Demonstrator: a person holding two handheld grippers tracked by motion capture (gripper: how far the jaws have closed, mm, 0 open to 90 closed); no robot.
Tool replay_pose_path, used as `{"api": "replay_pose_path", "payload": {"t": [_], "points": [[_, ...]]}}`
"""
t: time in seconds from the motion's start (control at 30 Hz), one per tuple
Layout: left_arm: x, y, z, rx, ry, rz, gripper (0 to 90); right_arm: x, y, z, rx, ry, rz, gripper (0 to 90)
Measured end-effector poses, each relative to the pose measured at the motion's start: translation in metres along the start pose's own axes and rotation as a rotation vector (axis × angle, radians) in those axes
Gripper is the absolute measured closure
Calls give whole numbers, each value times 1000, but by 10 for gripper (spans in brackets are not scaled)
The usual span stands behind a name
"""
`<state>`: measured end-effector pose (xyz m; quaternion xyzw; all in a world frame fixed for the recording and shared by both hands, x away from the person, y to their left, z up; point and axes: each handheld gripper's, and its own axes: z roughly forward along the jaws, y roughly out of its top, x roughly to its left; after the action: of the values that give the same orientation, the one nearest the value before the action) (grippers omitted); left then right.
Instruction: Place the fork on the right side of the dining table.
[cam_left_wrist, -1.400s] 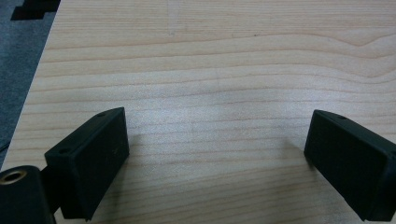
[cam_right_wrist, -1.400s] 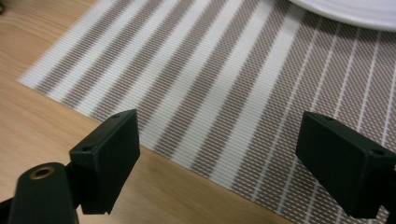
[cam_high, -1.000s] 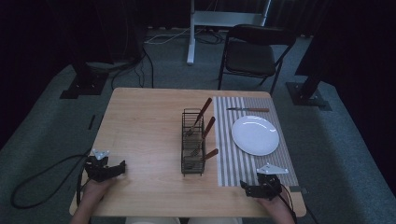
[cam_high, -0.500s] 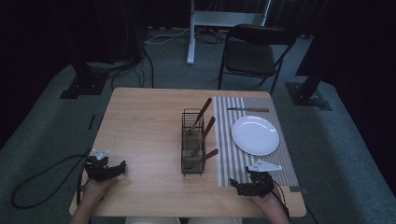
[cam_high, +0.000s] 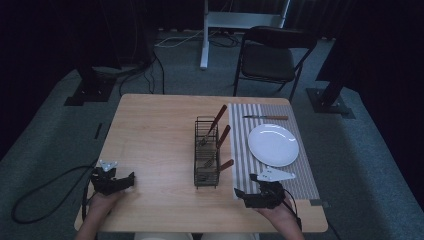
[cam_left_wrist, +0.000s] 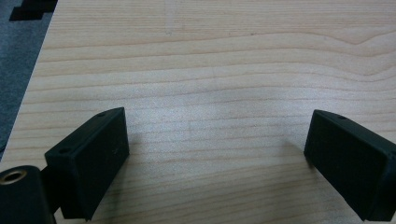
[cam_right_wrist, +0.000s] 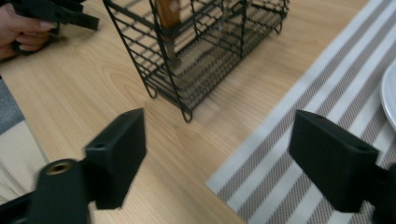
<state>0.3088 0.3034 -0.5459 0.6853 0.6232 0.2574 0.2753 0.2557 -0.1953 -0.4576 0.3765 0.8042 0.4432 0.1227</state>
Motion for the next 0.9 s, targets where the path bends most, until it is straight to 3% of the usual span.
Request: {"api": "replay_pose_path", "payload": {"t": [0.37, 0.5, 0.9], "points": [[0, 0, 0, 2, -3, 4, 69, 11, 24, 4, -55, 41, -24, 242], [0, 0, 0, 1, -3, 3, 69, 15, 32, 7, -80, 23, -44, 294], [0, 0, 0, 1, -5, 6, 69, 21, 45, 17, -138, 49, -9, 395]]}}
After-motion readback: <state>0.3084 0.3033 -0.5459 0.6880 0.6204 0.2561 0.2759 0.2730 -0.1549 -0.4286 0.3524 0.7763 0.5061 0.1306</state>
